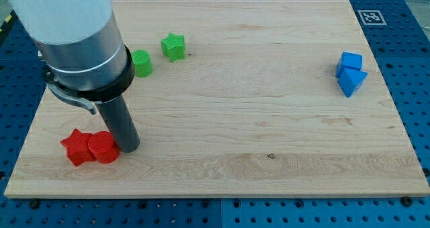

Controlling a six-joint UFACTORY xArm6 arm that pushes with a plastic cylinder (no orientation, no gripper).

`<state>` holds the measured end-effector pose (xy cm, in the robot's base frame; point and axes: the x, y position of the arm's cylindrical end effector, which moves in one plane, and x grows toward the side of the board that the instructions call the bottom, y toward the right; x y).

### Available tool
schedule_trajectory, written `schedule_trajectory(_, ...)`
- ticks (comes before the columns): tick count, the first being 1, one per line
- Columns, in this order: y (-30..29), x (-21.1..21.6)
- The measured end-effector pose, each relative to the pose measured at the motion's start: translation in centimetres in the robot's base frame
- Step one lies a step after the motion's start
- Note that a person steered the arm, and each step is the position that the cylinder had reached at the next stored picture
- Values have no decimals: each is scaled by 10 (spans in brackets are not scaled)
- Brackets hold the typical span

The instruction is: Push the red circle into the red star

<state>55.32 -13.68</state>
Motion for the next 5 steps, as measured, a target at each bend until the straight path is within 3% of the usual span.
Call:
schedule_trajectory(2,62,-27)
schedule_trajectory(3,109,-77)
schedule_trajectory(5,163,-220)
